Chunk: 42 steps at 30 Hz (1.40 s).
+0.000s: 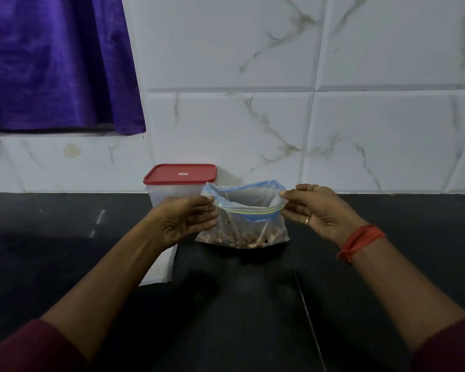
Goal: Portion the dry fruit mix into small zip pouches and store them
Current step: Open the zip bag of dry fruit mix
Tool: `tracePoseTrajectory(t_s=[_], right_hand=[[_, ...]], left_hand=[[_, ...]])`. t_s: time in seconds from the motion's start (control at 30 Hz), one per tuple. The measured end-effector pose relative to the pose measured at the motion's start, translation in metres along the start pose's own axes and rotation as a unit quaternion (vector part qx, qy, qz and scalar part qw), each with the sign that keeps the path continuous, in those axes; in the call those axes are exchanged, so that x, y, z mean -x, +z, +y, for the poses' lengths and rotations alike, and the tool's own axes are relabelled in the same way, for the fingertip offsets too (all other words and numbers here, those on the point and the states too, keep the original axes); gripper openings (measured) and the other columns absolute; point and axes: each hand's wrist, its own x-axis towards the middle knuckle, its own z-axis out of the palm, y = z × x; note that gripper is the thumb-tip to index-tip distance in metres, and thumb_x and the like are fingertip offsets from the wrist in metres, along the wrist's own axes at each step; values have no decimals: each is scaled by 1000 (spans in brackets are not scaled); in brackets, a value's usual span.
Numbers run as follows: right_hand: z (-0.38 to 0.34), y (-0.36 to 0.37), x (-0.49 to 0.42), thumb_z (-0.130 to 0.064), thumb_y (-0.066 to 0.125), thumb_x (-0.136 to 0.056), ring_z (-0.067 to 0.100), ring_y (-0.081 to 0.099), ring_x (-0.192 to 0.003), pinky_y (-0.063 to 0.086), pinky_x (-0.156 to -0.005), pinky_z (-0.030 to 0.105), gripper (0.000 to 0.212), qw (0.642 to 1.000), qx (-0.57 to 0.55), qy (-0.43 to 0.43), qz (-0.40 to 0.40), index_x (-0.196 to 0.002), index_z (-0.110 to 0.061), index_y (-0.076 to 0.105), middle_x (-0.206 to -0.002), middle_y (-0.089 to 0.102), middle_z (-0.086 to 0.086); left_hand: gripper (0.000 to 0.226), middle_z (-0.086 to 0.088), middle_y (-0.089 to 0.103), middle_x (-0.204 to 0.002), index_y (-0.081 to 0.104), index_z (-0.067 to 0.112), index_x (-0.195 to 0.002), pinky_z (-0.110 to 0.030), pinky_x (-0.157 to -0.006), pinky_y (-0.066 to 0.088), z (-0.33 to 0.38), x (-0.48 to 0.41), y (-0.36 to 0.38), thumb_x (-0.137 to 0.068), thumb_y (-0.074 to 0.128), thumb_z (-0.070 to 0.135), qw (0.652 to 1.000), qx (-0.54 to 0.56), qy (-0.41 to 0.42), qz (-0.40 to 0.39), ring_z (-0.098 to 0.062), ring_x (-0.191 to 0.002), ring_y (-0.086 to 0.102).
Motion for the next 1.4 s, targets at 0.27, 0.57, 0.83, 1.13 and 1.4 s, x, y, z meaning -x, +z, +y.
tracePoseTrajectory(t_s=[0.27, 0.57, 0.83, 1.13, 1.4], right_hand=[[-1, 3, 9, -13, 74, -89, 17, 68, -55, 60, -51, 30, 22, 988, 150, 8, -19, -101, -4, 58, -66, 69, 12], [4, 0, 2, 5, 65, -88, 17, 74, -66, 63, -59, 32, 17, 1000, -15, 16, -6, -98, -7, 57, -77, 73, 12], [19, 0, -1, -6, 68, -91, 15, 74, -62, 61, -53, 28, 6, 994, -98, 29, 27, -88, -1, 66, -73, 73, 12], [23, 7, 0, -10, 59, -95, 17, 67, -80, 61, -56, 28, 8, 963, -257, 81, 6, -93, -6, 66, -78, 72, 7], [17, 5, 2, -20, 65, -90, 16, 65, -82, 60, -68, 33, 13, 951, -297, 92, -1, -96, -8, 66, -87, 66, 5]], left_hand=[[15, -16, 75, -77, 68, -1, -90, -26, -56, 61, 0, 4, 8, -89, 71, 14, 999, -20, -32, -33, -19, -65, 75], [24, -18, 73, -94, 64, -6, -106, -31, -61, 63, 0, 9, 15, -83, 66, -6, 988, 137, -48, -43, -24, -83, 74], [16, -16, 74, -87, 63, 0, -102, -36, -67, 64, -5, 13, 22, -86, 65, -4, 987, 151, -28, -52, -25, -86, 72], [26, -2, 68, -74, 64, 10, -97, -24, -51, 56, -8, 6, 14, -91, 67, 36, 989, 135, -46, -29, -13, -58, 59], [34, -1, 57, -68, 63, 11, -90, -19, -43, 45, -10, 0, 6, -92, 63, 45, 993, 101, -60, -29, -11, -52, 44]])
